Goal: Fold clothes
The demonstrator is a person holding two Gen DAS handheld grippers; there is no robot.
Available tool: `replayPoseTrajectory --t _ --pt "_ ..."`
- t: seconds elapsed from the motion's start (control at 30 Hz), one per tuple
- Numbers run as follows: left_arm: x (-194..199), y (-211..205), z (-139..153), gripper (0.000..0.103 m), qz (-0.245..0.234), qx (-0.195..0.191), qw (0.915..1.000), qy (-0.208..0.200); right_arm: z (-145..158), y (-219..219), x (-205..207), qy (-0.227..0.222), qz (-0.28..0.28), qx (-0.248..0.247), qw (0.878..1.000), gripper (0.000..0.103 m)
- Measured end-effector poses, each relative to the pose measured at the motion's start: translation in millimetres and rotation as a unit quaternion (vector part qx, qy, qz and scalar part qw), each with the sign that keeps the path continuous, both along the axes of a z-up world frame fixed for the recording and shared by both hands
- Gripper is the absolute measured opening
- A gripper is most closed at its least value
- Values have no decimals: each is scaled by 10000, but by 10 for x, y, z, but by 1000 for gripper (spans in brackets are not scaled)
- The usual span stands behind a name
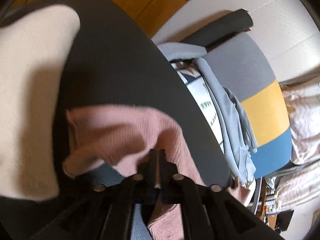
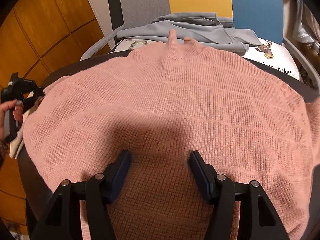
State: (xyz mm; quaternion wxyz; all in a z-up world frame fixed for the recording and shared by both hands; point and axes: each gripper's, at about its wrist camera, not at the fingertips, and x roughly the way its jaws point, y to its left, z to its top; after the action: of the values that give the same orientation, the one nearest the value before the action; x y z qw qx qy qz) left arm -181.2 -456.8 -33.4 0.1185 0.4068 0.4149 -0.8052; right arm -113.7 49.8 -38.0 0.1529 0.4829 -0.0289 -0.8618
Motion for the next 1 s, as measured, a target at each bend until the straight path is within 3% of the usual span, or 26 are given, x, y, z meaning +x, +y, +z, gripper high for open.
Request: replayPoseTrajectory --t 0.07,0.13,0.17,0.23,0.33,0.43,0.5,0.57,0.6,0.7,0.83,0.87,0.93,1.0 --pt "-123 22 138 34 -221 -666 9974 -176 -3 0 0 0 -7 -18 10000 63" --pt "-272 133 181 63 -688 -1420 9869 -334 -6 1 -3 -4 -19 -37 10000 63" --pt "-329 196 163 66 -974 -1606 9814 -399 -7 -1 -4 -5 -25 -39 10000 63" --pt "-417 319 49 66 -1539 -1473 9759 -480 -7 -7 -5 -6 -34 -38 10000 63" --pt "-498 402 -131 67 -1770 -1305 9737 -601 -4 -15 -4 -11 -41 -26 10000 63" --pt "-561 474 -311 65 -1848 -1567 9658 -922 -1 -17 -4 -17 -43 -11 10000 63" --pt "-576 576 -345 64 -2024 -1952 9548 -965 -1 -16 6 -12 -47 -15 10000 63" --pt "-584 720 -349 45 -2335 -2432 9362 -990 -2 -11 5 -9 -54 -23 10000 63" --pt "-593 777 -322 10 -2432 -2619 9288 -981 -3 -8 4 -10 -56 -27 10000 63" --pt "-624 920 -193 9 -2607 -3088 9101 -914 -5 -4 7 -13 -50 -28 10000 63" --pt "-627 1025 109 9 -2542 -4024 8760 -774 1 -4 3 -33 -45 -57 10000 63" --pt "-638 1031 195 9 -2468 -4301 8652 -751 2 -1 1 -36 -41 -61 10000 63" --pt "-687 1064 340 10 -2295 -4979 8333 -709 2 5 0 -39 -36 -65 10000 63" --pt "-747 1064 380 10 -2300 -5339 8104 -729 -1 8 2 -36 -34 -61 10000 63"
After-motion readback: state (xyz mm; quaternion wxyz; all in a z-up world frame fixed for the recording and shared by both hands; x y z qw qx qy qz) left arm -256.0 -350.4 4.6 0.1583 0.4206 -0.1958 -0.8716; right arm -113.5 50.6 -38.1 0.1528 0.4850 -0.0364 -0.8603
